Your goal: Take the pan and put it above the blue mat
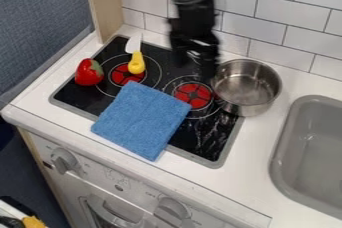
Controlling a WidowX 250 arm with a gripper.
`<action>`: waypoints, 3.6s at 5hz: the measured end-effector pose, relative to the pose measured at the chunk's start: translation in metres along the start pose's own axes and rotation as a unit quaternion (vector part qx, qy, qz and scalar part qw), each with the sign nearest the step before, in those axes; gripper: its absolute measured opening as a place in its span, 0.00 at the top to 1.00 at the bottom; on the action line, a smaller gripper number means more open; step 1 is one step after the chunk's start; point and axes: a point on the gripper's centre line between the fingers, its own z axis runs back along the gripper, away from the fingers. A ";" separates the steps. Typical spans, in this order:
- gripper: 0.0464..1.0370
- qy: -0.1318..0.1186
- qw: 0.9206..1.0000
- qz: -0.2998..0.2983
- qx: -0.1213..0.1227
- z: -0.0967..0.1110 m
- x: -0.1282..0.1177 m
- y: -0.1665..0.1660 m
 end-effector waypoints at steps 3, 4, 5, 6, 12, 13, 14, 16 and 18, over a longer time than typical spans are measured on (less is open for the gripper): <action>0.04 0.021 0.980 -0.198 0.016 -0.027 -0.011 -0.039; 0.08 0.028 0.979 -0.199 0.024 -0.031 -0.014 -0.042; 0.36 0.029 0.980 -0.195 0.022 -0.034 -0.014 -0.042; 0.66 0.030 0.981 -0.192 0.020 -0.036 -0.015 -0.042; 0.98 -0.087 0.967 -0.239 -0.005 0.068 -0.080 -0.005; 0.98 -0.067 0.968 -0.243 -0.020 0.058 -0.108 -0.001; 0.98 -0.060 0.967 -0.247 -0.030 0.054 -0.115 -0.004; 0.95 -0.025 0.973 -0.226 -0.026 0.031 -0.123 -0.001; 0.49 0.004 0.975 -0.221 -0.019 0.018 -0.122 -0.002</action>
